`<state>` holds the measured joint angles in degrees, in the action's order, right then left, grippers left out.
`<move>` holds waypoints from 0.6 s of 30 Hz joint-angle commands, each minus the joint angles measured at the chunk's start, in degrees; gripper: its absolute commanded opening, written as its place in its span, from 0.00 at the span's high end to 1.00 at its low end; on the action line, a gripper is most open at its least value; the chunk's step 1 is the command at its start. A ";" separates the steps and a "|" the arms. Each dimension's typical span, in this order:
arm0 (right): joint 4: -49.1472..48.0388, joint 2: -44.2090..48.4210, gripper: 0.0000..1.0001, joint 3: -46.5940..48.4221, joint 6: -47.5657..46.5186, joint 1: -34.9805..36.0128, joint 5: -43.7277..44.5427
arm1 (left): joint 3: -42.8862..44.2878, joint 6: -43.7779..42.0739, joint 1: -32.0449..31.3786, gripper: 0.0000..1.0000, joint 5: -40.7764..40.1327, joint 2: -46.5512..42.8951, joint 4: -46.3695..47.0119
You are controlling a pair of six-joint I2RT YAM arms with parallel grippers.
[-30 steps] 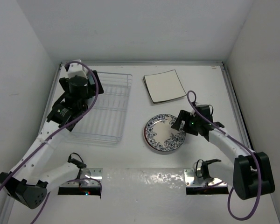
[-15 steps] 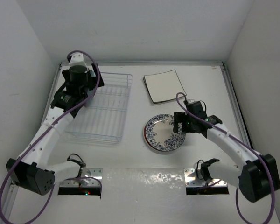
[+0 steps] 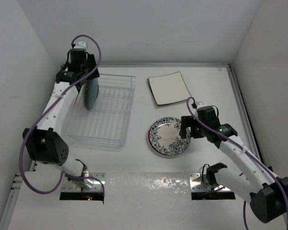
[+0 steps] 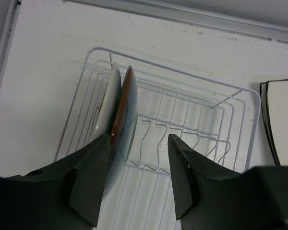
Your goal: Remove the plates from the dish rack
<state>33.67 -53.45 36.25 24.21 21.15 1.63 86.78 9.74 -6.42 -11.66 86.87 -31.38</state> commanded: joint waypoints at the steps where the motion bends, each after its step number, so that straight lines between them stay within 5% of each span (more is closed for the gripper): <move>1: 0.52 1.24 0.02 -1.35 -2.49 0.12 -1.45 | 3.74 -1.12 1.75 0.52 4.46 1.72 -1.23; 18: -2.03 1.16 0.04 -4.61 -2.32 0.12 -4.44 | 0.85 -2.62 2.72 0.55 1.90 4.01 -0.88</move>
<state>33.41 -52.53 31.68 22.26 21.15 -1.91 88.64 7.77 -4.40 -9.82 91.35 -34.09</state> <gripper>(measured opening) 0.962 0.452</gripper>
